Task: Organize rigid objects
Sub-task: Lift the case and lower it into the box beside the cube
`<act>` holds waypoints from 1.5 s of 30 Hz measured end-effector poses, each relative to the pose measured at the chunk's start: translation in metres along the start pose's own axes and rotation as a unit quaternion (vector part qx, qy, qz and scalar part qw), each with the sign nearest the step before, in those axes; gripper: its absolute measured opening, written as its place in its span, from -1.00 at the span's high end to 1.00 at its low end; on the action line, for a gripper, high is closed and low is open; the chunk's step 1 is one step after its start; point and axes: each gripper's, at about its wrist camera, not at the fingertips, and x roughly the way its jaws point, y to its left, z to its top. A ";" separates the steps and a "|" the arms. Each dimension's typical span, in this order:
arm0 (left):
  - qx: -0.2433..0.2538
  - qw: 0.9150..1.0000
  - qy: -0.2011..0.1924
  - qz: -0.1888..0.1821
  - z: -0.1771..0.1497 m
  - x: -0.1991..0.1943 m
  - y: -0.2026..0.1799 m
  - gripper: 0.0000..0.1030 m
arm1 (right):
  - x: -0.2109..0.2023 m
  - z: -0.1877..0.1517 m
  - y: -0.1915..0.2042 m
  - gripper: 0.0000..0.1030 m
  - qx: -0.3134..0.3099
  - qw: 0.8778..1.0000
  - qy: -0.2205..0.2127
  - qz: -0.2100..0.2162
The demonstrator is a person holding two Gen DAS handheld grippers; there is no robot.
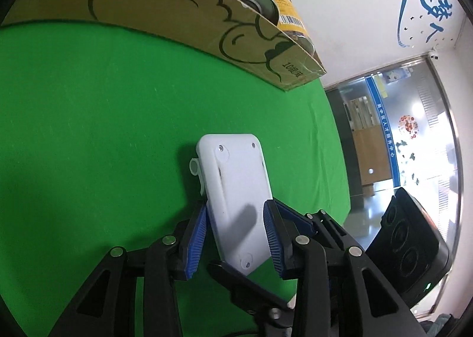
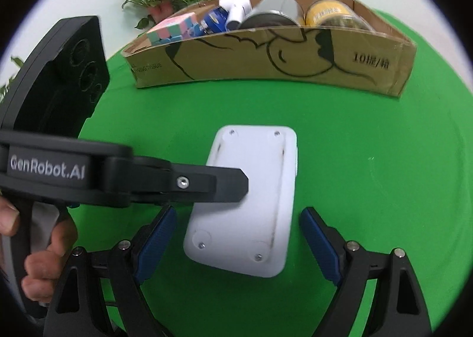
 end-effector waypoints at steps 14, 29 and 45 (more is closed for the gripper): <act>0.052 0.998 -0.032 0.029 -0.001 -0.005 -0.024 0.54 | 0.001 -0.004 0.019 -0.31 -0.014 0.998 -0.021 -0.056; 0.128 0.979 -0.150 0.054 0.033 -0.109 -0.065 0.54 | -0.042 0.062 0.062 -0.30 -0.061 0.986 -0.148 -0.047; 0.083 0.973 -0.193 0.100 0.186 -0.208 -0.008 0.54 | 0.020 0.231 0.108 -0.30 -0.071 0.991 -0.105 0.034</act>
